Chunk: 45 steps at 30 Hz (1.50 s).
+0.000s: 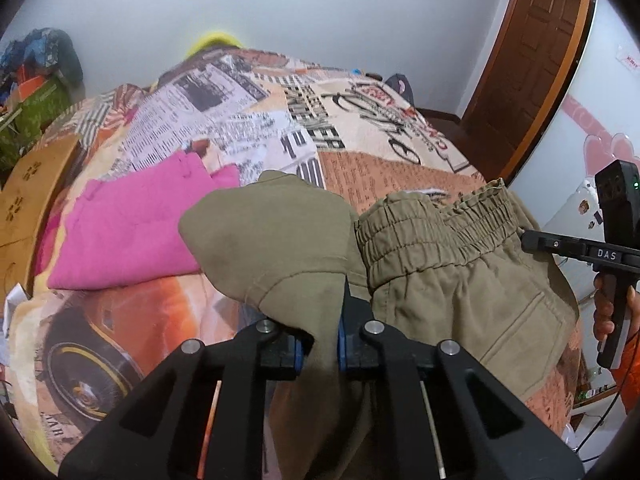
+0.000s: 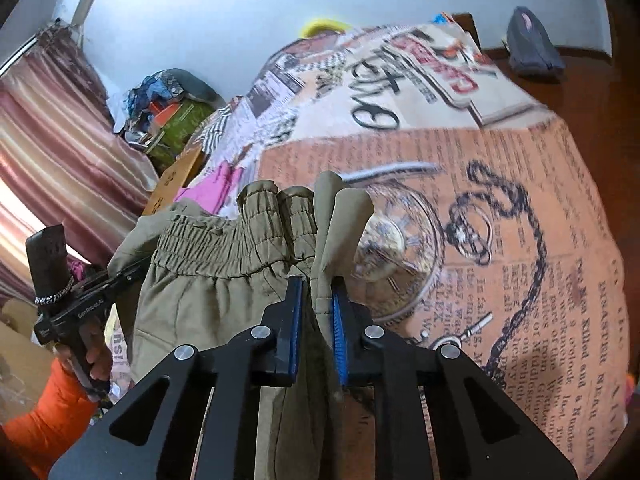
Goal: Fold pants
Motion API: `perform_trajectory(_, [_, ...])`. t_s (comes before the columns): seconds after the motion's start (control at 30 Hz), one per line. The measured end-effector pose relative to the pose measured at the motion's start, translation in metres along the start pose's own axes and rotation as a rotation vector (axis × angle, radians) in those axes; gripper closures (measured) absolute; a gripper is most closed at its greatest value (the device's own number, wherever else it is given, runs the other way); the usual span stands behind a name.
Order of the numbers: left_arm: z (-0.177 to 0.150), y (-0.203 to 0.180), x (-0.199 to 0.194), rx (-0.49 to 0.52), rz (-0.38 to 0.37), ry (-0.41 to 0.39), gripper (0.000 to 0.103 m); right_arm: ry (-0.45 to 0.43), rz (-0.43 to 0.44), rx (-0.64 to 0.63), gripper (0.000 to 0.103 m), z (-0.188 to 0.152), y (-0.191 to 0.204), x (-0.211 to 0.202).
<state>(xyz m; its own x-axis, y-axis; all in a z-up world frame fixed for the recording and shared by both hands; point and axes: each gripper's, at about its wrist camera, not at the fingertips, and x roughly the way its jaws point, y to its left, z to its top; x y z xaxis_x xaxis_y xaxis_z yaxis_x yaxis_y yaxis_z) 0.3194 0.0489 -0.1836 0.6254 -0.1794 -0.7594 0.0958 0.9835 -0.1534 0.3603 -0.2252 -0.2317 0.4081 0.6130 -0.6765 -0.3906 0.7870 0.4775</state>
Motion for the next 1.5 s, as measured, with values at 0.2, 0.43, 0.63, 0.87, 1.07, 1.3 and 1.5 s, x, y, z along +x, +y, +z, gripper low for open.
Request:
perform_trajectory(0.2, [0.007,0.017,-0.032,-0.020,0.020,-0.045,0.092,-0.016,-0.004,-0.060,0.091,0.013,0.033,-0.009])
perform_trajectory(0.43, [0.009,0.054,-0.062,-0.060,0.038,-0.095,0.092,-0.026,0.005,-0.132,0.091,0.031,0.083,-0.002])
perform_trajectory(0.63, [0.009,0.101,-0.077,-0.104,0.051,-0.112,0.092,-0.013,0.032,-0.170,0.091,0.046,0.117,0.024])
perform_trajectory(0.87, [0.009,0.160,-0.084,-0.150,0.108,-0.130,0.092,0.010,0.082,-0.174,0.091,0.065,0.154,0.071])
perform_trajectory(1.07, [0.014,0.204,-0.084,-0.189,0.164,-0.147,0.092,0.003,0.108,-0.198,0.096,0.087,0.178,0.106])
perform_trajectory(1.3, [0.015,0.258,-0.039,-0.262,0.195,-0.063,0.094,-0.005,0.093,-0.199,0.097,0.112,0.185,0.138])
perform_trajectory(1.5, [-0.013,0.300,-0.019,-0.367,0.158,-0.052,0.094,0.175,-0.025,-0.313,0.096,0.079,0.178,0.200])
